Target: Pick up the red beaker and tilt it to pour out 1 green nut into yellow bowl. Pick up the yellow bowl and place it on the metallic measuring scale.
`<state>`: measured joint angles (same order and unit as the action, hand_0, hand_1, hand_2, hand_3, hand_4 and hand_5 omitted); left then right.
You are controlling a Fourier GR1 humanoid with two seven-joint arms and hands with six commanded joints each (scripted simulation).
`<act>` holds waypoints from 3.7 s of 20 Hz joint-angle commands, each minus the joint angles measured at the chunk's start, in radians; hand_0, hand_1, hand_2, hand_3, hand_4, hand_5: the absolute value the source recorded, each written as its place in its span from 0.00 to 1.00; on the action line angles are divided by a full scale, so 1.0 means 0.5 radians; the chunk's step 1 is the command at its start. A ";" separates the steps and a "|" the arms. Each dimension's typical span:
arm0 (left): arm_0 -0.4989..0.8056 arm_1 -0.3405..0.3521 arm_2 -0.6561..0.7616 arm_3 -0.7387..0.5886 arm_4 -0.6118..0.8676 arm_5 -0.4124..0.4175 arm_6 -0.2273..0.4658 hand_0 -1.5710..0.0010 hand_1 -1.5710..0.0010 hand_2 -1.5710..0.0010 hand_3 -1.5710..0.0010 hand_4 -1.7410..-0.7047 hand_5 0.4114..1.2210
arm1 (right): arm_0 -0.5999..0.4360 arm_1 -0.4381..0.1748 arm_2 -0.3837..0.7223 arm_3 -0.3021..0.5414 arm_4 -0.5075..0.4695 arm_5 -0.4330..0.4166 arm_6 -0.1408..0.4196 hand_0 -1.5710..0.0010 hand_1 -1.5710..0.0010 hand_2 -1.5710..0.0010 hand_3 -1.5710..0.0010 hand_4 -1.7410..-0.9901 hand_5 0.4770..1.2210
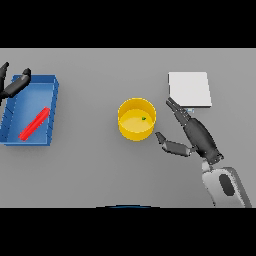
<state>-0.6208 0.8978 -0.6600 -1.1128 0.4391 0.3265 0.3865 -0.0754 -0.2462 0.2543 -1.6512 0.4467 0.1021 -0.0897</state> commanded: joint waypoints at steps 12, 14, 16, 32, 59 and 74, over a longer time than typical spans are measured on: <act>0.021 -0.028 0.009 0.012 0.041 -0.030 -0.043 1.00 1.00 1.00 1.00 0.99 0.34 | -0.828 -0.357 0.649 0.418 0.754 0.493 -0.226 1.00 1.00 1.00 1.00 0.70 0.31; 0.040 -0.022 0.014 0.005 0.049 -0.031 -0.059 1.00 1.00 1.00 1.00 0.98 0.34 | -0.916 -0.352 0.710 0.528 0.798 0.549 -0.247 1.00 1.00 1.00 1.00 0.70 0.31; 0.035 -0.026 0.017 0.015 0.051 -0.035 -0.064 1.00 1.00 1.00 1.00 0.98 0.34 | -0.998 -0.320 0.774 0.636 0.850 0.574 -0.246 1.00 1.00 1.00 1.00 0.69 0.30; 0.098 0.033 0.054 -0.030 0.094 -0.050 -0.123 1.00 1.00 1.00 1.00 0.99 0.34 | -1.224 -0.165 0.927 0.997 0.928 0.813 -0.146 0.93 0.94 0.94 0.94 0.51 0.49; 0.072 0.027 0.043 -0.001 0.081 -0.088 -0.116 1.00 1.00 1.00 1.00 0.99 0.34 | -1.247 -0.412 0.646 0.628 0.768 0.893 -0.063 0.00 0.00 0.06 0.26 0.00 1.00; 0.117 0.088 0.045 -0.172 0.109 -0.007 -0.002 1.00 1.00 1.00 1.00 0.97 0.40 | -1.330 -0.573 0.401 1.063 0.839 0.539 -0.141 0.00 0.00 0.02 0.27 0.00 1.00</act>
<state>-0.5623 0.9417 -0.6375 -1.1988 0.4937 0.3228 0.3858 -0.7401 -0.5329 0.4550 -1.1195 0.8671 0.3714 -0.1582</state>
